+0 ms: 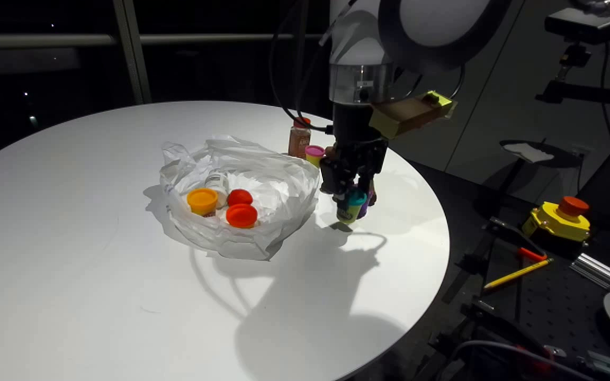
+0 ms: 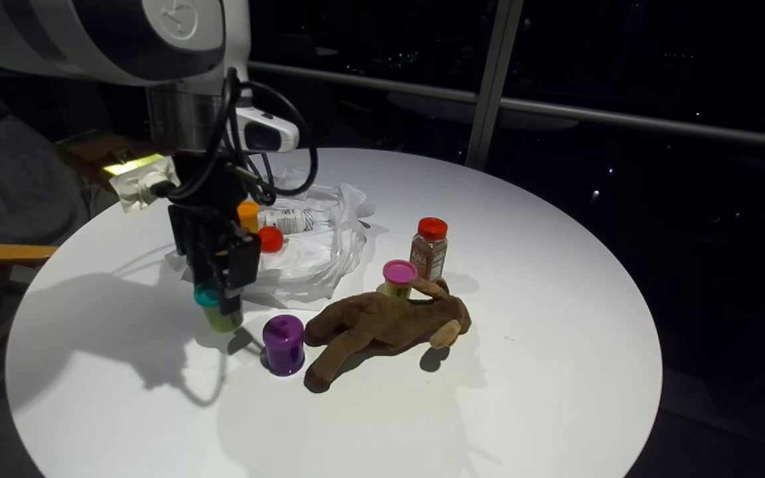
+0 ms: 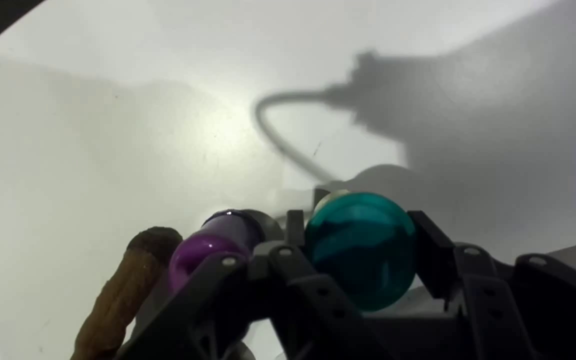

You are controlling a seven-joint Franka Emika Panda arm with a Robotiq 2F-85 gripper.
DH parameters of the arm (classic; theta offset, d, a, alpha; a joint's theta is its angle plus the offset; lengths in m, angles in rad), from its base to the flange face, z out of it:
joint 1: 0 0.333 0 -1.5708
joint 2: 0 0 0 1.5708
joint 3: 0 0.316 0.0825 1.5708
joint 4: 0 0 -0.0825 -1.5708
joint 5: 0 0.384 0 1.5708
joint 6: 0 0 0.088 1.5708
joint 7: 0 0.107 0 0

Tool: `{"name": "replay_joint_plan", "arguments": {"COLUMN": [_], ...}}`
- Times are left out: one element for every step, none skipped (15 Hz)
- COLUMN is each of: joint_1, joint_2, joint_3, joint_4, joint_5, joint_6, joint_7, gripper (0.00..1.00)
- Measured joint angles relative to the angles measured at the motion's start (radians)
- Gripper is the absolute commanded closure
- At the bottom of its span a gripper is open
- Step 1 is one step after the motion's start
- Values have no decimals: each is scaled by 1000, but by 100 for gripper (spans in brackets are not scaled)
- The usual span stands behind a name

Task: Remove all the objects from the plastic bag and put them on the table

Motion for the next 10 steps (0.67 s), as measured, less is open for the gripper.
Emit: {"name": "replay_joint_plan", "arguments": {"joint_1": [-4,-5,-5,-5,-5,-4,-2,0,3,9], "joint_2": [22,41,57,69,77,80,80,77,71,61], "joint_3": [0,0,0,1,2,2,1,-1,-3,-7], "joint_4": [3,6,9,11,12,12,9,5,-2,-11], "joint_5": [13,28,39,45,51,52,52,52,51,48], "joint_6": [3,5,7,12,25,38,58,84,112,143], "joint_7": [-14,-30,-42,-51,-53,-54,-53,-51,-47,-41], "gripper": [72,72,57,22,20,15,8,1,0,0]}}
